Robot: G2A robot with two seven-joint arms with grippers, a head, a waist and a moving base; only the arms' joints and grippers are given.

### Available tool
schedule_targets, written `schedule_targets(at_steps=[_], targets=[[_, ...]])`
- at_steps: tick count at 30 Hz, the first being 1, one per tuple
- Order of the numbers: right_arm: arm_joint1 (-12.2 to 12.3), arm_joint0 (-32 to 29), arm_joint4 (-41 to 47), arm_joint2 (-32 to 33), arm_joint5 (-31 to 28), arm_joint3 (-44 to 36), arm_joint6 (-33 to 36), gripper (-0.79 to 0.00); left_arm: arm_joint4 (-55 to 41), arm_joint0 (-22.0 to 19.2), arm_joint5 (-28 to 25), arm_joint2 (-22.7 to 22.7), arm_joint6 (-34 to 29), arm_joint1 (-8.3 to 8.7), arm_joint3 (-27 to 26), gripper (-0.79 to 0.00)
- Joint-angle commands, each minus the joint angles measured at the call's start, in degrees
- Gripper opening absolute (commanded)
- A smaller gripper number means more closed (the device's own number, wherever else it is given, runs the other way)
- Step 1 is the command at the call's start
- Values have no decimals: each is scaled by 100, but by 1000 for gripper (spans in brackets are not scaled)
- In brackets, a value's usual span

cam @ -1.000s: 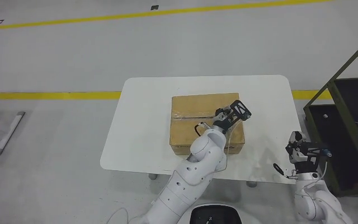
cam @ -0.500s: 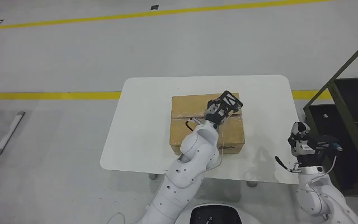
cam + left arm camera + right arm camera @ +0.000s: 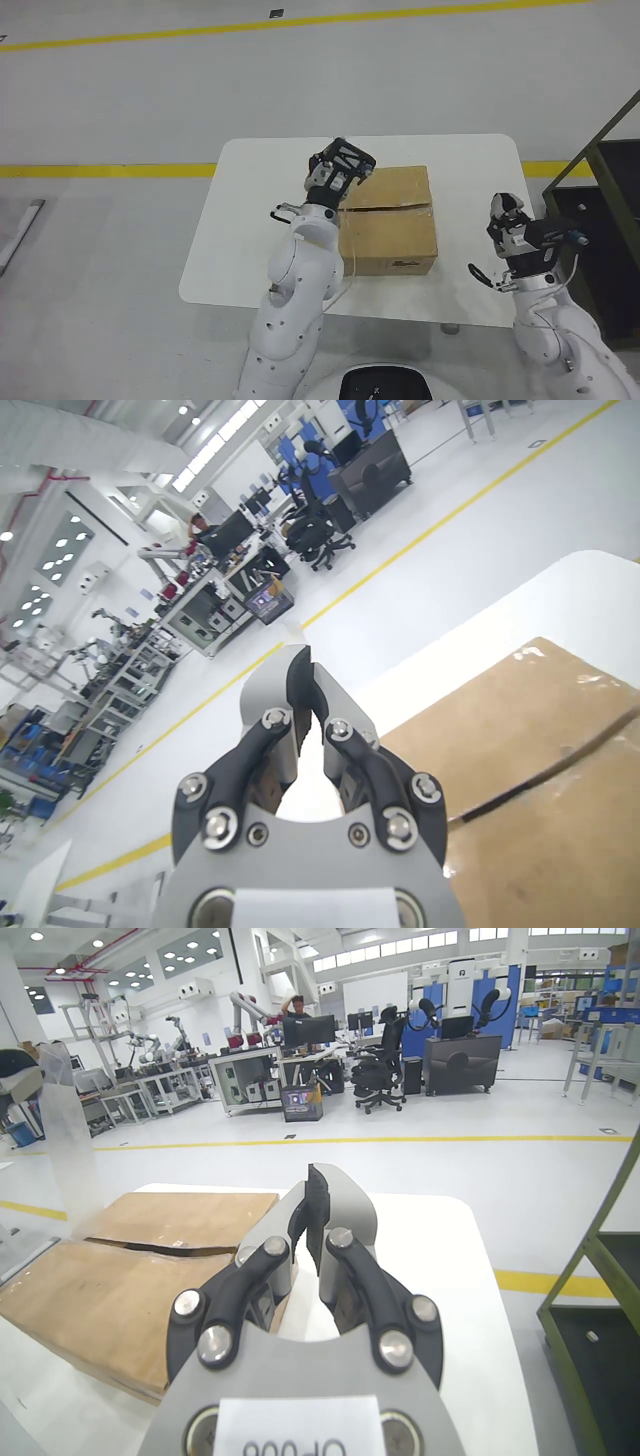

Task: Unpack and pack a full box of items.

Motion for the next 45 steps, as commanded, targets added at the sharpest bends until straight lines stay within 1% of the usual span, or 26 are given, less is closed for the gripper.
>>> schedule_targets(at_steps=[1,8,12,18,19,20,21,23,26,29,33,39,43,45], targets=[[-8,101,-72,-85,16,55,53,-785,210,52,-1,-192,4,39,-138,-785],[-43,423,-330,-429,30,284,176,-785,689,214,137,-965,-25,162,-504,-785],[-55,466,-408,-512,56,366,177,-785,1144,307,60,-1302,-146,232,-685,-785],[-53,467,-480,-494,21,484,177,-785,1150,395,-8,-1741,-281,291,-792,-785],[-51,462,-493,-481,17,500,182,-785,1129,391,2,-1789,-328,295,-777,-754],[-49,458,-499,-466,12,520,186,-785,1120,382,-22,-1800,-333,299,-758,-397],[-47,460,-507,-449,8,544,198,-785,1088,373,-15,-1818,-356,301,-727,0],[-46,468,-516,-427,20,585,226,-785,1067,347,-39,-1833,-414,307,-658,0],[-47,469,-520,-413,37,602,227,-785,1445,328,-32,-1827,-521,332,-557,0],[-48,439,-530,-400,54,609,229,-785,1460,361,20,-1864,-580,341,-507,0],[-50,390,-526,-389,82,614,225,-785,1865,409,29,-1994,-620,386,-543,0],[-54,337,-532,-383,98,620,235,-785,2091,496,43,-2271,-646,441,-648,0],[-56,329,-539,-385,93,636,245,-785,2085,571,78,-2370,-626,462,-744,0],[-60,330,-518,-387,101,636,238,-785,1916,609,139,-2386,-608,460,-812,0]])
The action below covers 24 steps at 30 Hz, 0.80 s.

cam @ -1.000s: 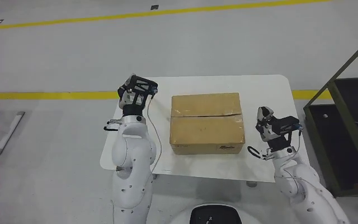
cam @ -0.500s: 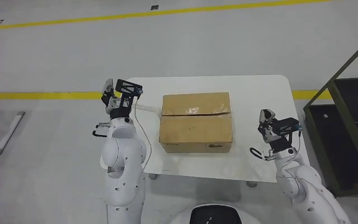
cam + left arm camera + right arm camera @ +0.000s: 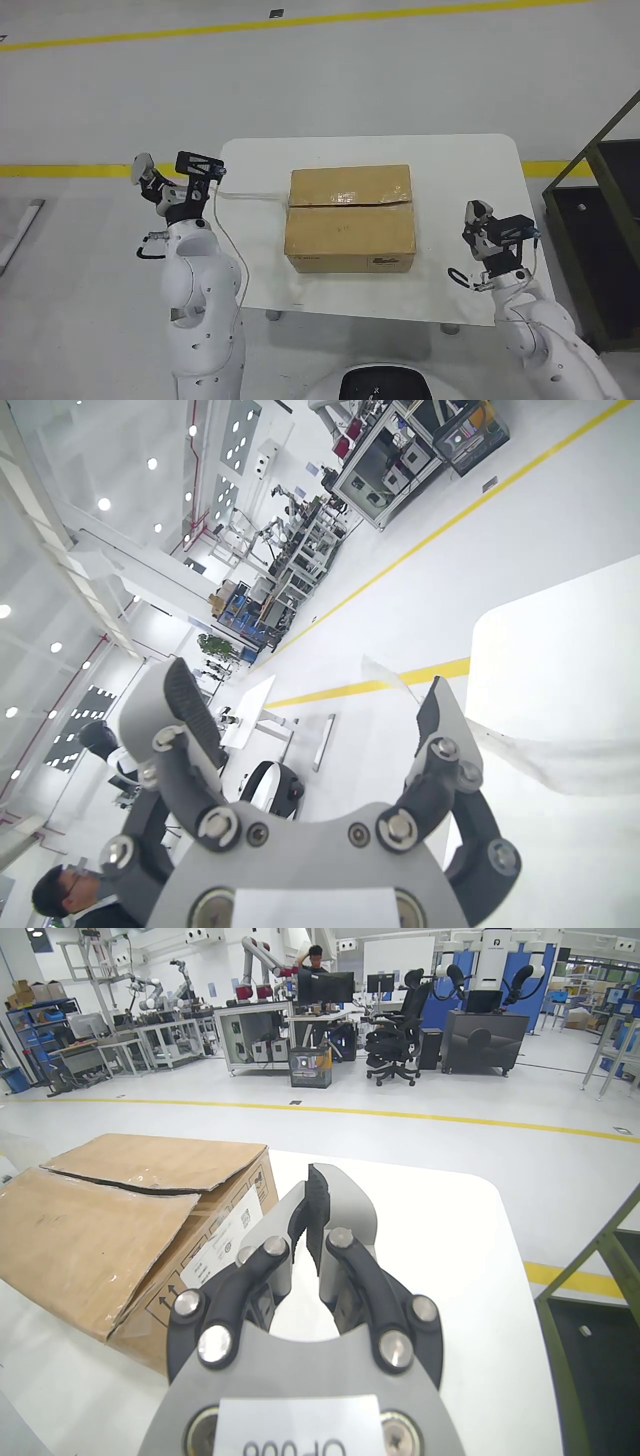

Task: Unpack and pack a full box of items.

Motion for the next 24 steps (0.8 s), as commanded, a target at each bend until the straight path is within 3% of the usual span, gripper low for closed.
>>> schedule_targets(at_steps=[1,3,11,19,20,21,22,24], targets=[[-6,-2,77,-8,-9,2,-21,-785,-441,28,83,-13,26,-18,-71,0],[-26,25,559,-35,-244,-50,7,-785,-1227,56,117,-68,29,-47,-156,0],[-30,292,-110,-406,-453,-299,124,-785,-1106,178,-52,-97,90,0,-284,0],[-60,436,-471,-755,-403,17,259,-785,-967,614,-577,521,264,14,-286,0],[-60,407,-447,-731,-364,19,230,-785,-876,681,-643,629,310,18,-240,-80],[-57,367,-435,-693,-336,7,204,-785,-788,735,-610,686,333,22,-208,-394],[-52,313,-406,-636,-307,-4,175,-785,-680,802,-613,773,363,26,-151,-594],[-38,205,-359,-504,-255,-43,121,-785,-555,917,-589,900,396,31,-106,-785]])
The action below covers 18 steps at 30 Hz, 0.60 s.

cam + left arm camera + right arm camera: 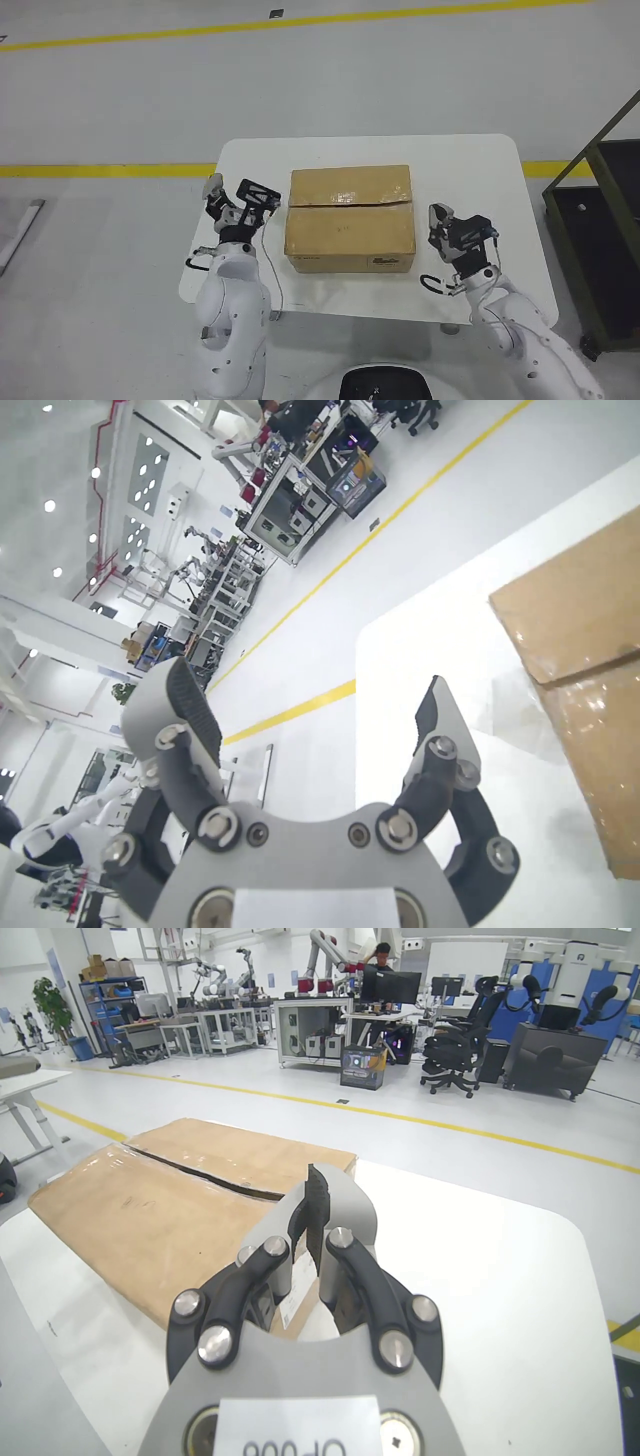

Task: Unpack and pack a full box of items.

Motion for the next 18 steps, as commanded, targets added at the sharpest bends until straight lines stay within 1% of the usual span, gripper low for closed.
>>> schedule_targets(at_steps=[1,5,9,18], targets=[[13,-94,20,124,50,-27,-34,-785,196,96,23,92,10,10,29,-785],[36,-277,134,374,133,-59,-73,-785,514,239,82,89,21,41,77,-785],[48,-308,98,488,189,98,-72,-785,558,296,77,-13,13,66,346,-785],[11,-11,-15,251,209,673,-27,-785,558,301,109,174,-45,69,1103,-785]])
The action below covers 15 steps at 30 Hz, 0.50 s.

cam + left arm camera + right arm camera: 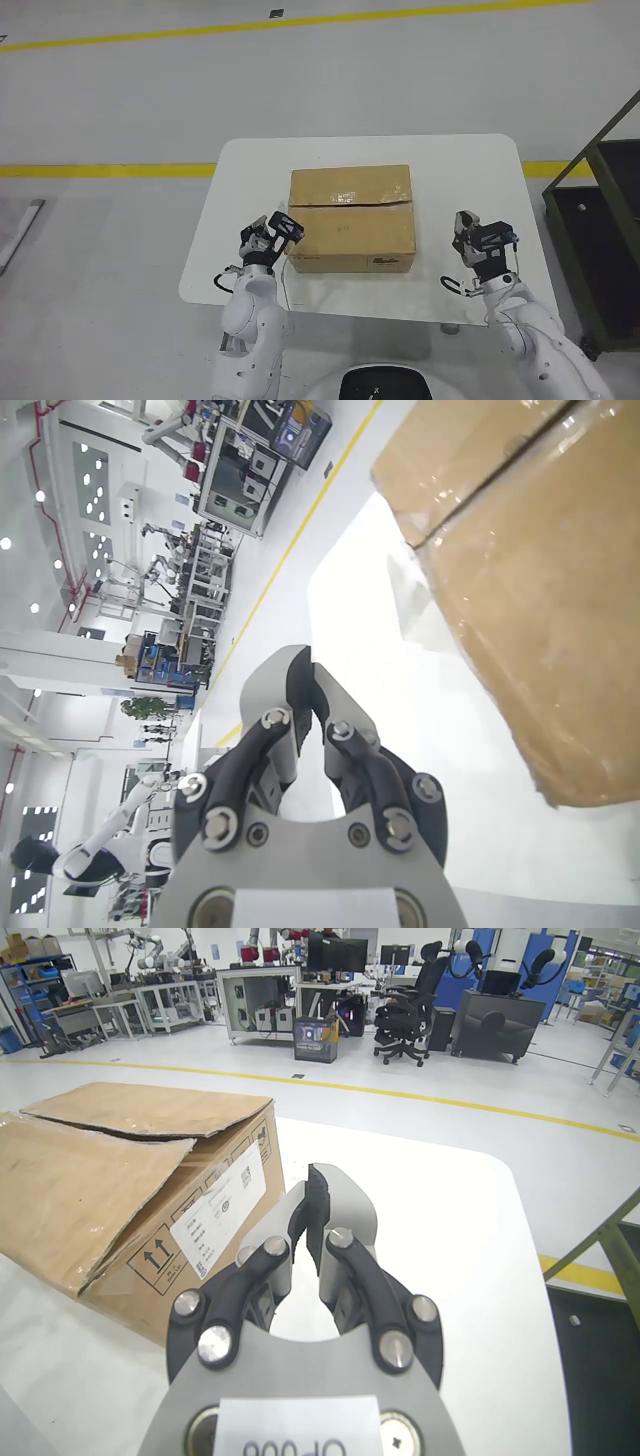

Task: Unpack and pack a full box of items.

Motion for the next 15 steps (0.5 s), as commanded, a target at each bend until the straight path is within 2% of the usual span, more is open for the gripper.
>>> schedule_targets(at_steps=[1,7,11,15], targets=[[-10,80,-15,-64,-9,99,17,-785,-120,-32,13,10,-8,-5,192,-785],[-35,335,-238,-287,-66,401,22,-785,-350,-191,-178,69,117,0,680,-785],[-42,381,-276,-366,-160,461,-20,-785,-672,-243,-258,141,200,-13,778,-785],[-47,341,-315,-444,-242,474,-55,-785,-974,-211,-619,249,335,-12,710,-785]])
